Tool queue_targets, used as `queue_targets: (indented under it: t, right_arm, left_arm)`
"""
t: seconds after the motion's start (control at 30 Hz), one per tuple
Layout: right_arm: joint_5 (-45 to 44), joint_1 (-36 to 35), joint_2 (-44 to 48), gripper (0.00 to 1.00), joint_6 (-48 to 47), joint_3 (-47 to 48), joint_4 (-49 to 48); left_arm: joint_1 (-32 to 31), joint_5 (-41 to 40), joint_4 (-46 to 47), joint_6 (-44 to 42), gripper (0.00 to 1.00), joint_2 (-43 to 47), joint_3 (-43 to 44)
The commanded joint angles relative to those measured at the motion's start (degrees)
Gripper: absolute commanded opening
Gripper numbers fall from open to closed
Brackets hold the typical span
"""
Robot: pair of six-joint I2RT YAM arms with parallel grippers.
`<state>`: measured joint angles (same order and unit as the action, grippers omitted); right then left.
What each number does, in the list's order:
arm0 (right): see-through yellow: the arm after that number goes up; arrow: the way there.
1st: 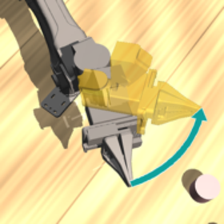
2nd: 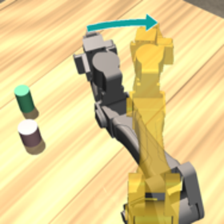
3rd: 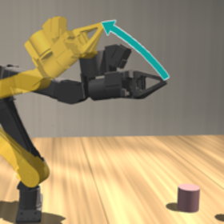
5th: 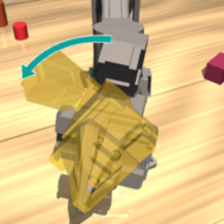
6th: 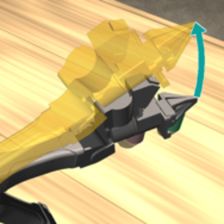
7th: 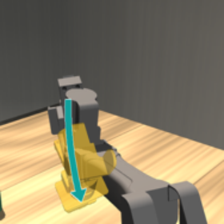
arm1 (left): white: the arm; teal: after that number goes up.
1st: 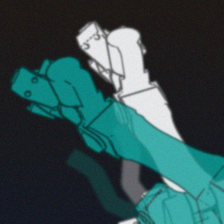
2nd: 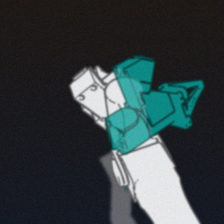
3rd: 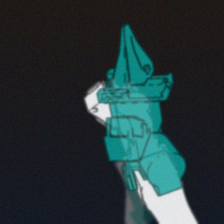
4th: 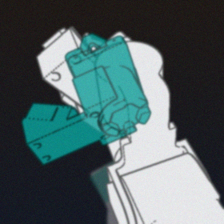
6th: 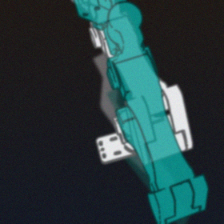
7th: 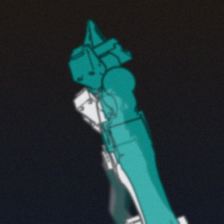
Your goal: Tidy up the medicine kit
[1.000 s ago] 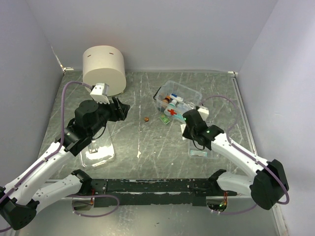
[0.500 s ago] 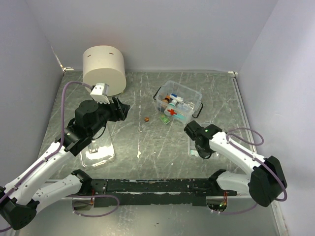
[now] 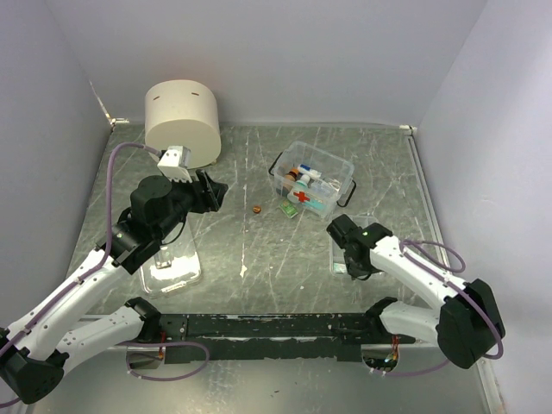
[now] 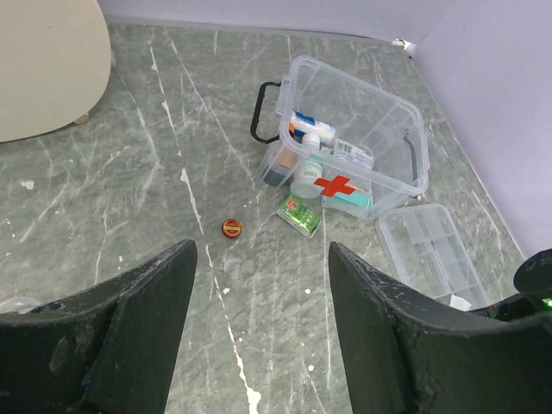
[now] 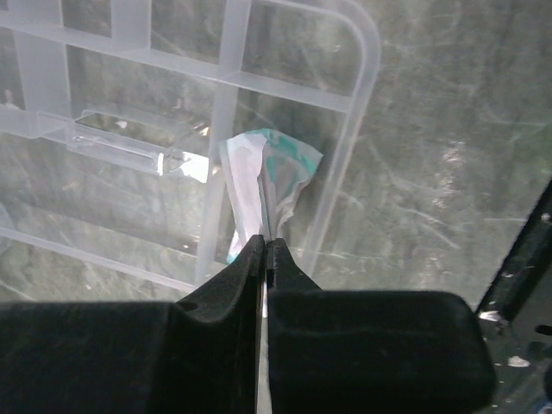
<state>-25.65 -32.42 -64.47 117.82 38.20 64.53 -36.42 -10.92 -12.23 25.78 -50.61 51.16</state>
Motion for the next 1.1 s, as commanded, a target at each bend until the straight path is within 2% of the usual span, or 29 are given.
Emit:
queue_targets:
  t: [0.0, 0.33, 0.37, 0.47, 0.53, 0.6, 0.77, 0.87, 0.93, 1.07]
  right_arm:
    - [-0.56, 1.59, -0.90, 0.00, 8.21, -0.59, -4.94]
    - [3.05, 3.92, -3.72, 0.00, 6.18, -2.27, -11.61]
    - [3.08, 3.88, -3.67, 0.04, 5.88, -2.25, -11.88]
    - [2.97, 5.55, -2.96, 0.27, 4.78, -2.12, -11.95]
    - [2.66, 5.53, -2.38, 0.34, 4.45, -1.76, -10.76]
    - [2.18, 5.55, -1.55, 0.38, 3.59, -1.39, -9.60]
    - [0.24, 5.53, 0.93, 0.38, -0.38, 0.30, -6.62]
    - [-3.03, 5.54, 1.96, 0.38, -6.33, 2.28, -5.70]
    - [-6.01, 5.61, 2.50, 0.37, -14.78, 3.31, -9.16]
    - [-7.17, 5.62, 2.02, 0.36, -42.17, 4.05, -25.40]
  left_arm:
    - [0.13, -0.30, 1.19, 0.04, 0.73, 0.52, -0.21]
    - [0.12, -0.55, 0.99, -0.10, 0.73, 0.40, -0.22]
    - [0.15, -0.58, 1.05, -0.09, 0.73, 0.34, -0.20]
    - [0.09, -0.36, 1.04, -0.04, 0.73, 0.25, -0.18]
    - [0.13, -0.40, 1.05, 0.05, 0.73, 0.25, -0.18]
    - [0.13, -0.28, 1.14, 0.05, 0.73, 0.33, -0.19]
    - [0.13, -0.09, 1.12, 0.11, 0.73, 0.34, -0.23]
    - [0.10, -0.06, 1.07, 0.18, 0.73, 0.38, -0.22]
    - [0.13, 0.02, 1.27, 0.22, 0.73, 0.42, -0.34]
    - [0.09, 0.32, 1.46, 0.25, 0.73, 0.30, -0.37]
